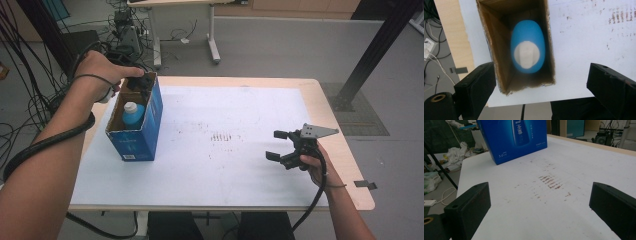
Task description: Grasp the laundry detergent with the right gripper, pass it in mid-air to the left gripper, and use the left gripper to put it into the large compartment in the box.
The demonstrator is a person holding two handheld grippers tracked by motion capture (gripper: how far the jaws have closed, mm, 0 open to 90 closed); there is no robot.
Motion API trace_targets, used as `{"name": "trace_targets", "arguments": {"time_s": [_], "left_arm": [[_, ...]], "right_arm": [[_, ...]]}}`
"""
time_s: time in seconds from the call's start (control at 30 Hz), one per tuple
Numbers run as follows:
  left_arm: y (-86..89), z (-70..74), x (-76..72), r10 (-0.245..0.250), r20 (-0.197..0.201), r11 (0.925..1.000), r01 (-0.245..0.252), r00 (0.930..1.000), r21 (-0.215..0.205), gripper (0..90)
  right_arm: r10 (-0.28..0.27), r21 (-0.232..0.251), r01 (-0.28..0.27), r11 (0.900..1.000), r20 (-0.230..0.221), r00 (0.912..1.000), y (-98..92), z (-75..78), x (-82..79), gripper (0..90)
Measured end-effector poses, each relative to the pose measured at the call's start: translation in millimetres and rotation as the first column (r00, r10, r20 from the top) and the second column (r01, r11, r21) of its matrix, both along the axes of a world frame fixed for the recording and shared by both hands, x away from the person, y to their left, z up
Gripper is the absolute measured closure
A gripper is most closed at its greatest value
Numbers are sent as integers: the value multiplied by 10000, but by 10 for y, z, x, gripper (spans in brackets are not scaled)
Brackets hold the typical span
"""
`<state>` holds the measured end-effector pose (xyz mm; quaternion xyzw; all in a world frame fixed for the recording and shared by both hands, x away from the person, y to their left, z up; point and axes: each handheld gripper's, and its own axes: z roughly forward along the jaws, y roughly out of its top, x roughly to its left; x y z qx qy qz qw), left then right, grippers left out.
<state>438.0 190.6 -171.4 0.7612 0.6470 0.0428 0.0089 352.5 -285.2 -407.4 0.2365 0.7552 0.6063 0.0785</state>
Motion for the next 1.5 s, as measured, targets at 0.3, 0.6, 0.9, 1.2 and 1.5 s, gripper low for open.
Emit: {"name": "trace_targets", "arguments": {"time_s": [0.3,0.6,0.9,1.2,1.5], "left_arm": [[-209,65,-93,-442,271,9990,442,9987,13,70],[-534,73,-202,-1258,463,9920,1261,9910,-37,51],[-916,-1,-269,-2168,469,9759,2176,9751,-144,51],[-1198,-177,-314,-2765,316,9601,2775,9605,-342,51],[-1363,-536,-336,-3083,-182,9505,3072,9511,-468,54]], "right_arm": [[-233,-108,233,9997,24,9997,-21,53,29,33],[-332,-203,331,9992,-25,9994,-21,57,24,32],[-490,-128,489,9987,-109,9987,-67,11,6,31],[-572,-81,571,9983,-166,9982,-102,-13,-8,31],[-660,-51,659,9978,-200,9976,-137,-46,-11,31]]}}
